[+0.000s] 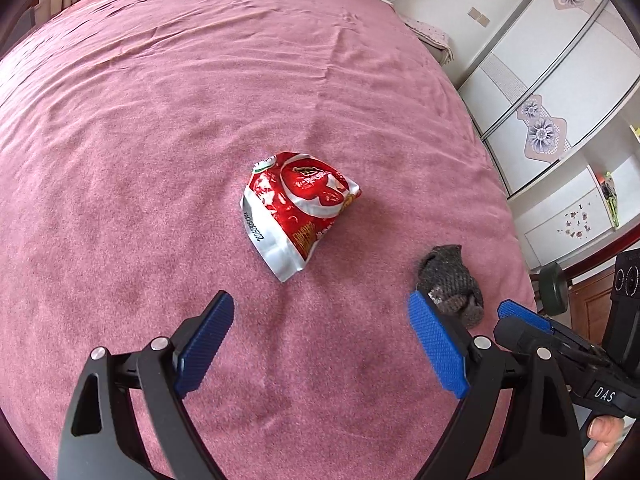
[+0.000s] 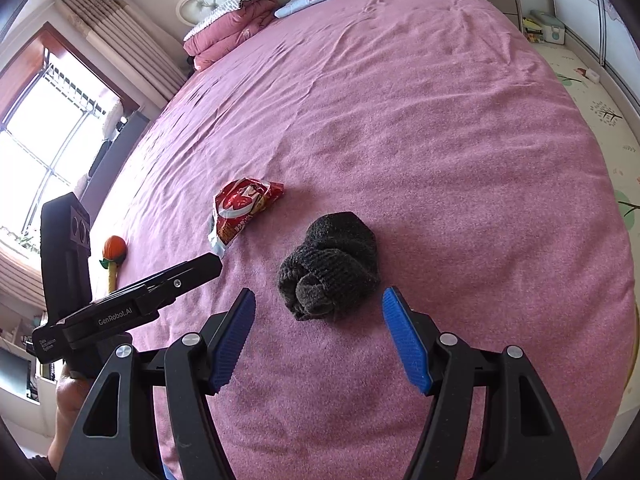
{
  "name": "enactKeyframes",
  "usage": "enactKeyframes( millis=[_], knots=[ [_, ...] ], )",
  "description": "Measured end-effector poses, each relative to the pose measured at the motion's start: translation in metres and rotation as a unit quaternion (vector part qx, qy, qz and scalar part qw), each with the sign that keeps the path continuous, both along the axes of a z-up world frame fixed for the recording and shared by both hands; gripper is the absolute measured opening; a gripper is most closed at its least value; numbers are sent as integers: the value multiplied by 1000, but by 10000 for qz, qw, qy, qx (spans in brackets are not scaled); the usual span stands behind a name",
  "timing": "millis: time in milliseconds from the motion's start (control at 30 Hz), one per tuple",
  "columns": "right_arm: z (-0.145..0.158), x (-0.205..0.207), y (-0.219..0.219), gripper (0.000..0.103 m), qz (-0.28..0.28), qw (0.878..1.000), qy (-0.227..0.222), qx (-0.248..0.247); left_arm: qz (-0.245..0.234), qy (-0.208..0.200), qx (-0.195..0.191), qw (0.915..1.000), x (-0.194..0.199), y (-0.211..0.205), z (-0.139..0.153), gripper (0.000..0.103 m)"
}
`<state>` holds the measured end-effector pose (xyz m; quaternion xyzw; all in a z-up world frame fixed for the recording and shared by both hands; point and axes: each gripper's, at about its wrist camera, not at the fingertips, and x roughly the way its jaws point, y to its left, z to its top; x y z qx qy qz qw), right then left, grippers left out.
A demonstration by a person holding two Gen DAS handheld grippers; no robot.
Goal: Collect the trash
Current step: 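Grasp the red snack packet with the left tool while the right tool grasps the gray sock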
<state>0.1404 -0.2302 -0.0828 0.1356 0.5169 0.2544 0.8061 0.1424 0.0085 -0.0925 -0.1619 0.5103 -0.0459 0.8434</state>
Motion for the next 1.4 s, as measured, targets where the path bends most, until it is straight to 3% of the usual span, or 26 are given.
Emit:
enactKeyframes(
  millis=[500, 667, 800, 933, 1133, 1400],
  knots=[
    [-16, 21, 19, 68, 61, 9998, 157, -114, 107, -90, -132, 9998, 50, 20, -18, 89],
    [-22, 23, 20, 68, 21, 9997, 204, -147, 55, -51, 86, 9999, 63, 15, -21, 87],
    [-22, 21, 22, 67, 37, 9996, 171, -230, 22, 4, 411, 9992, 65, 10, -22, 68],
    [-22, 20, 21, 51, -27, 9991, 146, -392, -42, -2, 428, 9991, 63, 6, -18, 54],
    [-17, 16, 11, 44, -146, 9994, 143, -265, -293, -251, 124, 9992, 47, -9, -8, 44],
    [-3, -2, -13, 44, -307, 9994, 53, -174, -617, -364, -32, 9974, 20, -42, 9, 43]
  ],
)
